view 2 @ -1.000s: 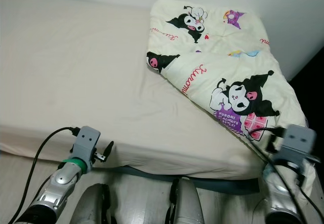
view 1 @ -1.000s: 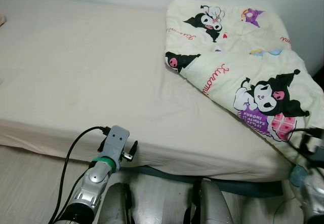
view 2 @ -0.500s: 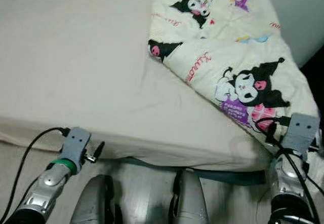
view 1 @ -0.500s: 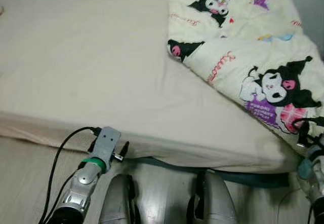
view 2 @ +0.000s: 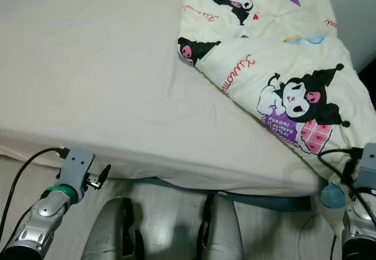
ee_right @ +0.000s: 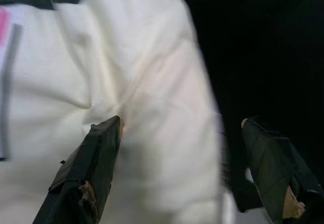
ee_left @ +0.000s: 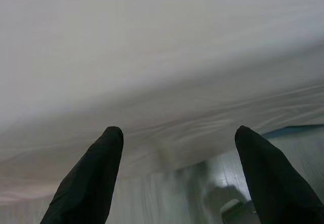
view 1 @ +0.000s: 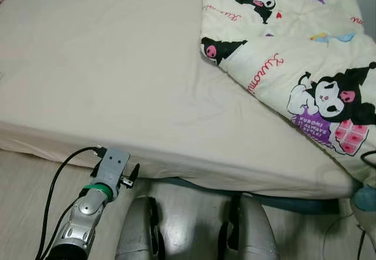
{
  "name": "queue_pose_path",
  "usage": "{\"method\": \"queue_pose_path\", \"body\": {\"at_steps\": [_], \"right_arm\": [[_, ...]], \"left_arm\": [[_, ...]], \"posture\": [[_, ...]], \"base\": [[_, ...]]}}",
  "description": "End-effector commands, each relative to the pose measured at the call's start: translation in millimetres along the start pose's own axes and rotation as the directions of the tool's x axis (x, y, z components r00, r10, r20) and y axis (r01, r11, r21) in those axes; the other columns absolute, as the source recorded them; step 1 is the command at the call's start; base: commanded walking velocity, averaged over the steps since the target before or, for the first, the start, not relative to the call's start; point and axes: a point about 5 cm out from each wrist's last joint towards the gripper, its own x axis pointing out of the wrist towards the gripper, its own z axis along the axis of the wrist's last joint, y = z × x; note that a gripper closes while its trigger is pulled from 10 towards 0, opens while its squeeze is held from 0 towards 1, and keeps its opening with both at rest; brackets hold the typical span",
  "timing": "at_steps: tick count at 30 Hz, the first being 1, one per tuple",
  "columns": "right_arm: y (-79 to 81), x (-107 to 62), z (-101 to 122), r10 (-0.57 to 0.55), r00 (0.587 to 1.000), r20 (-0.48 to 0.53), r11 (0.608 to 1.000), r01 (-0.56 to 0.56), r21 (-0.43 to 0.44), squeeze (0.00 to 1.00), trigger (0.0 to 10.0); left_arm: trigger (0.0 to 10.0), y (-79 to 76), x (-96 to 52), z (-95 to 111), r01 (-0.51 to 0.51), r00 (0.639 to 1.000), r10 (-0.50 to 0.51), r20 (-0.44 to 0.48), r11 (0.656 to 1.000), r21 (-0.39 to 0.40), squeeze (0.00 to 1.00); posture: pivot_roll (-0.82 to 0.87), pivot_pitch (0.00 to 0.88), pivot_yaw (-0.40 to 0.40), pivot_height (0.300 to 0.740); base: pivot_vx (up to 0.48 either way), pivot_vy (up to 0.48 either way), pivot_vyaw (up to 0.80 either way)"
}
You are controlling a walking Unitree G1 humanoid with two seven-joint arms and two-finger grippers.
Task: Clean up the room
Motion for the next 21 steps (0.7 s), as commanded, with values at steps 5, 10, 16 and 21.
{"method": "queue_pose_path", "body": {"at_steps": [5,10,16,21], "right_arm": [[15.6,-6.2,-24,0.076,0.982,-0.171,0.967,-0.031,0.251,0.0,10.0],[5.2,-10.1,-37,-0.01,0.964,-0.264,0.984,0.056,0.167,0.0,4.0],[-12.7,-9.0,-36,-0.11,0.958,-0.266,0.985,0.141,0.097,0.0,0.0],[-15.7,-4.9,-28,-0.113,0.969,-0.22,0.986,0.137,0.098,0.0,0.0]], "left_arm": [[10.0,1.4,-5.8,-7,0.011,0.999,-0.01,-0.034,1.0,0.007,0.0],[10.0,2.0,-9.1,-8,0.003,0.999,-0.002,-0.036,1.0,0.007,0.0],[10.0,0.9,-9.9,-9,0.002,0.999,-0.002,-0.044,1.0,0.005,0.0],[10.0,-0.3,-8.2,-8,0.003,0.999,-0.003,-0.044,1.0,0.004,0.0]], "posture": [[0.12,0.277,0.083,0.606],[0.13,0.276,0.077,0.606],[0.12,0.272,0.076,0.606],[0.11,0.264,0.074,0.606]], "base": [[0.0,0.0,0.0],[0.0,0.0,0.0],[0.0,0.0,0.0],[0.0,0.0,0.0]]}}
